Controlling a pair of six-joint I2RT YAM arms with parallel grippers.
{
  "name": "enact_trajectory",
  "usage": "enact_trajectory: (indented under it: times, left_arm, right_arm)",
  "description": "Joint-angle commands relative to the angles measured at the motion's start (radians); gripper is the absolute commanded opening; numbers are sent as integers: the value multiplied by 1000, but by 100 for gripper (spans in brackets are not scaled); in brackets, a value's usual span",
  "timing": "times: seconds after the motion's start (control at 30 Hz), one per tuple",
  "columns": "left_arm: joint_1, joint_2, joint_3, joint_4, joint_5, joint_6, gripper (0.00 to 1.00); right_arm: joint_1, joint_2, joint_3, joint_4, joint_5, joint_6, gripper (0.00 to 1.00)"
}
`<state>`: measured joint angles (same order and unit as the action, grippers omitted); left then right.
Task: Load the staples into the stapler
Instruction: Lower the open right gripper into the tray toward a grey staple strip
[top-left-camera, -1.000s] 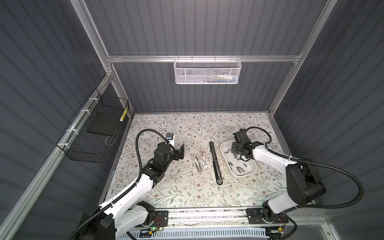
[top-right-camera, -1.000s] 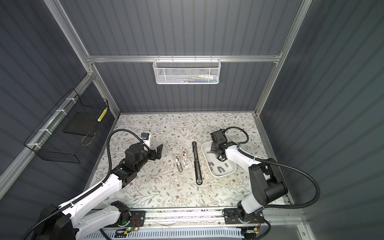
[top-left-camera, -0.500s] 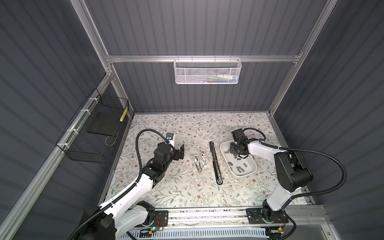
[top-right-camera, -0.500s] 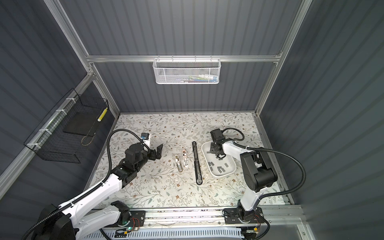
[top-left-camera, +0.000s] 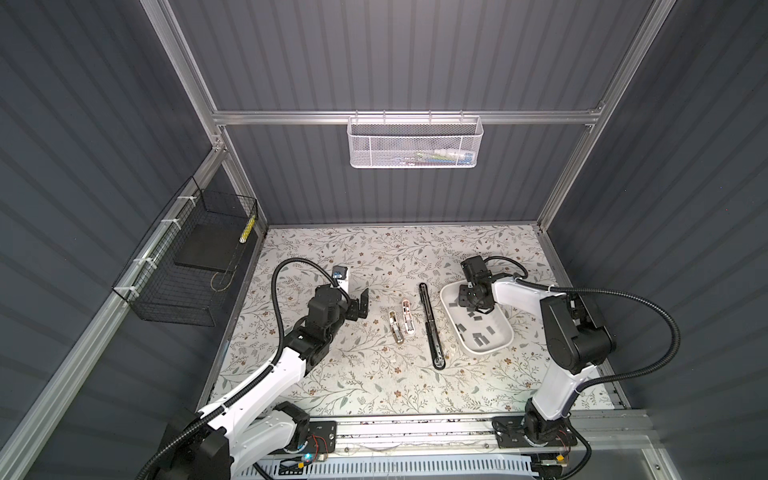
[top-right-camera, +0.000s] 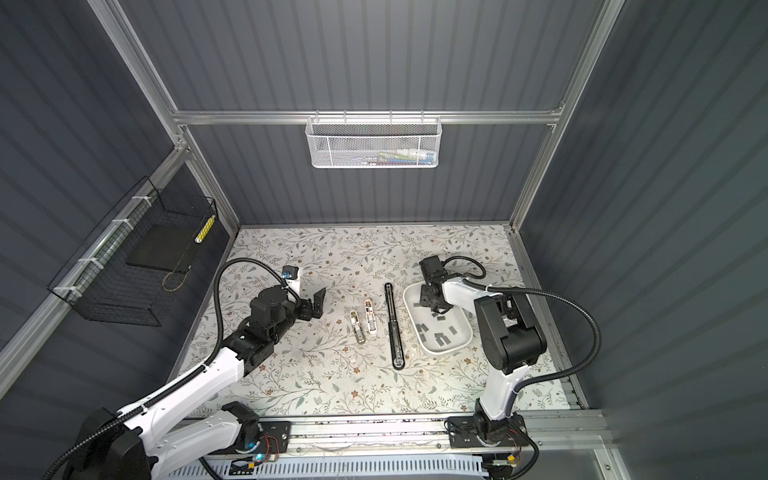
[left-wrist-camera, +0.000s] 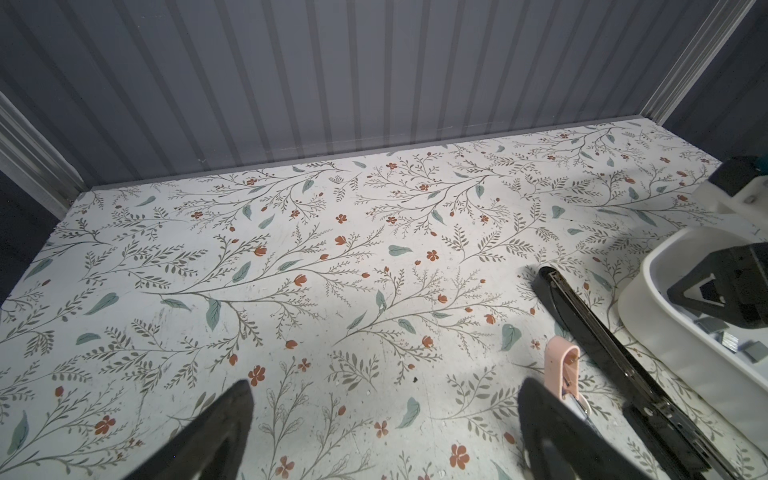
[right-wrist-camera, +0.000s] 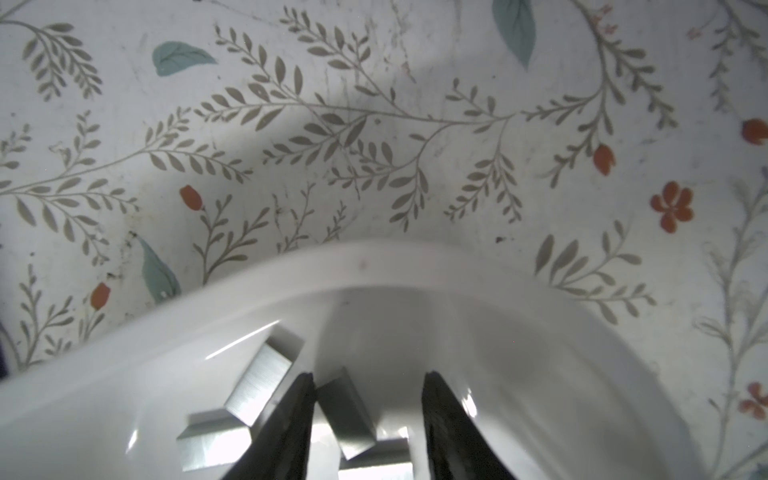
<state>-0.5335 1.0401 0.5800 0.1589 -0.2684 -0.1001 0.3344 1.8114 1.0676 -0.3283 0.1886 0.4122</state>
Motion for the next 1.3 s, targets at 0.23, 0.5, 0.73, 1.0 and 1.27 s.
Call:
enact_trajectory:
  times: [0.23,0.5,0.73,1.0,1.27]
  left_arm:
    - [1,2,-9,16,-13,9,99]
    - [2,5,-7,15,-10,8,99]
    - [2,1,-8,16,-16,11,99]
    - [2,11,-4,12,-12,10,99]
    - [2,9,-4,15,-10,10,99]
  right_arm:
    - [-7,13,19,-40,-22,-16,44]
    - [-44,-37,16,-21,-45,-16,44]
    - [-47,-103,-12,-14,-51,-10,43]
    - [-43,-138,-35,39,-159,13,27]
    - [-31,-139,-76,107,-230,58,0]
